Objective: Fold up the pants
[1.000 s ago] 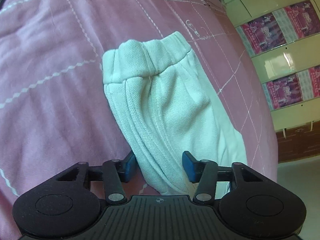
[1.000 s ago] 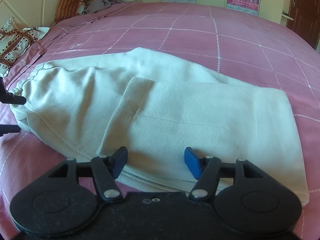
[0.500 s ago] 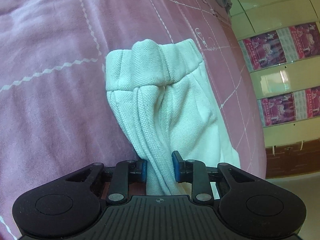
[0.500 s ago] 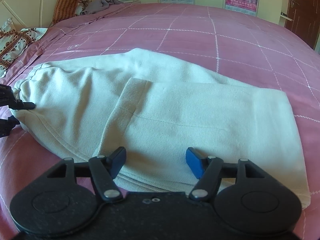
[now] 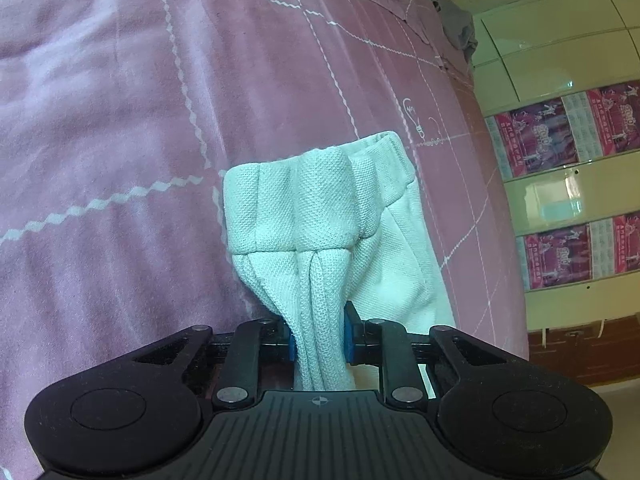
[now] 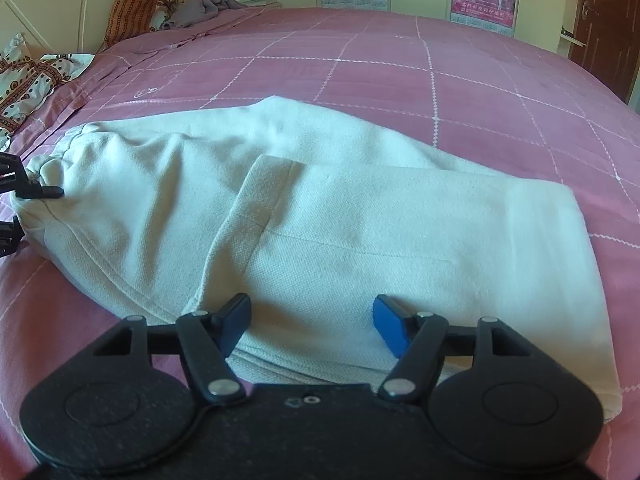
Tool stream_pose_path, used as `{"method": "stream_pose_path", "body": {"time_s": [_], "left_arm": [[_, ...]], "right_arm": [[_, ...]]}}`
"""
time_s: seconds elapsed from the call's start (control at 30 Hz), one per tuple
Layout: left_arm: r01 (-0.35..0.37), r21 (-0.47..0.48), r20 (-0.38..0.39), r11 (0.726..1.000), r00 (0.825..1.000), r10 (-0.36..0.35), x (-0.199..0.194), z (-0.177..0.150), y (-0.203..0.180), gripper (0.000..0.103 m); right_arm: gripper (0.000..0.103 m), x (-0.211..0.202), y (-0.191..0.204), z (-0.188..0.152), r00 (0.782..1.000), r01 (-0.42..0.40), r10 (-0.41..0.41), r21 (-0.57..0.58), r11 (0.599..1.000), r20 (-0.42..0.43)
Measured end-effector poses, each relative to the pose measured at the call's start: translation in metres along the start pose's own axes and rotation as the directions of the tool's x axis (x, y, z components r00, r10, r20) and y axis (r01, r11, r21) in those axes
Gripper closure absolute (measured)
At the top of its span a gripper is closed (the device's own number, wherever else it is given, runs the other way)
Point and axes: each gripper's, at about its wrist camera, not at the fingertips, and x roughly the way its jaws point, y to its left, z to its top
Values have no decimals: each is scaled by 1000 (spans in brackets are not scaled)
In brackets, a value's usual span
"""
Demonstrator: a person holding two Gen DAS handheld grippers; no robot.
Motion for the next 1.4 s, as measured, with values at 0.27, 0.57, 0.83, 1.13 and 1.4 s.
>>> {"method": "stream_pose_path", "body": {"time_s": [0.27, 0.57, 0.83, 1.13, 1.4], "left_arm": [[45, 446, 81, 894, 993, -90, -43, -32, -96, 85], [228, 754, -150, 616, 973, -176, -51, -130, -188, 85], [210, 922, -246, 326, 966, 75, -6, -258, -201, 80], [61, 998, -59, -21, 997, 57, -38, -308, -219, 79], [102, 995, -102, -6, 993, 53, -57, -305, -217, 76]], "right_arm": [[41, -4, -1, 2, 1000, -3, 3, 9, 1000, 7], [44, -7, -23, 3, 997, 71, -70, 59, 996, -23], [43, -42, -88, -5, 996, 64, -76, 233, 970, 44], [32, -75, -147, -3, 979, -179, 122, 411, 894, 161], [15, -56, -146, 16, 956, -291, 279, 439, 850, 92]]}}
